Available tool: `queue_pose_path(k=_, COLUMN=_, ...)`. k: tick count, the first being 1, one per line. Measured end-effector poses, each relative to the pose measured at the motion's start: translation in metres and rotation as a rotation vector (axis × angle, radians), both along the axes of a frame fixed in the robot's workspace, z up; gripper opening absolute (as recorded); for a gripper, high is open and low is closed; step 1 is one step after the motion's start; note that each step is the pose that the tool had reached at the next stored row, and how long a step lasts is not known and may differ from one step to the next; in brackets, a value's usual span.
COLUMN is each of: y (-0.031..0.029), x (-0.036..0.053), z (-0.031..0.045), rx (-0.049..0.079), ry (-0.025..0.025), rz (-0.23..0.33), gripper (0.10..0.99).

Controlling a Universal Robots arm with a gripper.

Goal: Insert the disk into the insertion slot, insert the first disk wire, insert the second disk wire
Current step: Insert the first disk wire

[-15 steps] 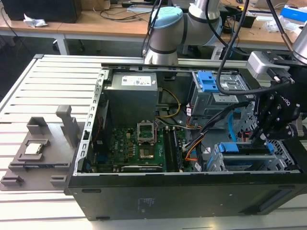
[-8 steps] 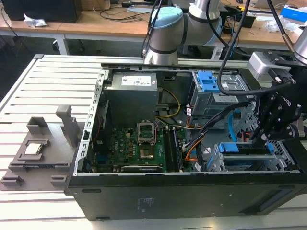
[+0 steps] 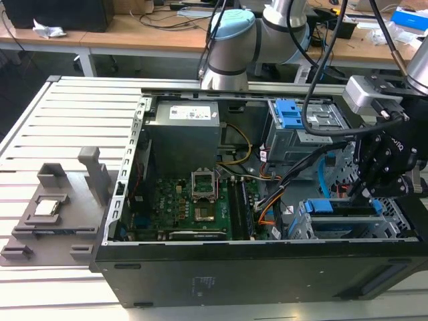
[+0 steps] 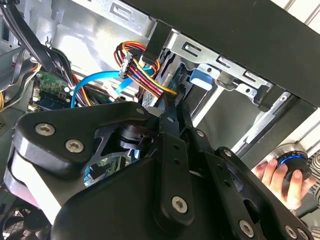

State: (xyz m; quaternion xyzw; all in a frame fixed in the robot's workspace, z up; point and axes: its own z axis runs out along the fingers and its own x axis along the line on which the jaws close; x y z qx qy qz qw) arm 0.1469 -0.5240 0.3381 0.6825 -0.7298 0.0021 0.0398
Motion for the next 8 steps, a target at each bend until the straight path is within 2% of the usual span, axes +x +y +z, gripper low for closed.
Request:
queue_pose_path(k=7, y=0.0000, x=-0.0001, z=-0.0055, rx=-0.001, ry=0.0000, rz=0.000, gripper=0.169)
queue_pose_path(k=8, y=0.0001, x=-0.0001, z=-0.0066, rx=0.001, ry=0.0001, rz=0.000, gripper=0.180)
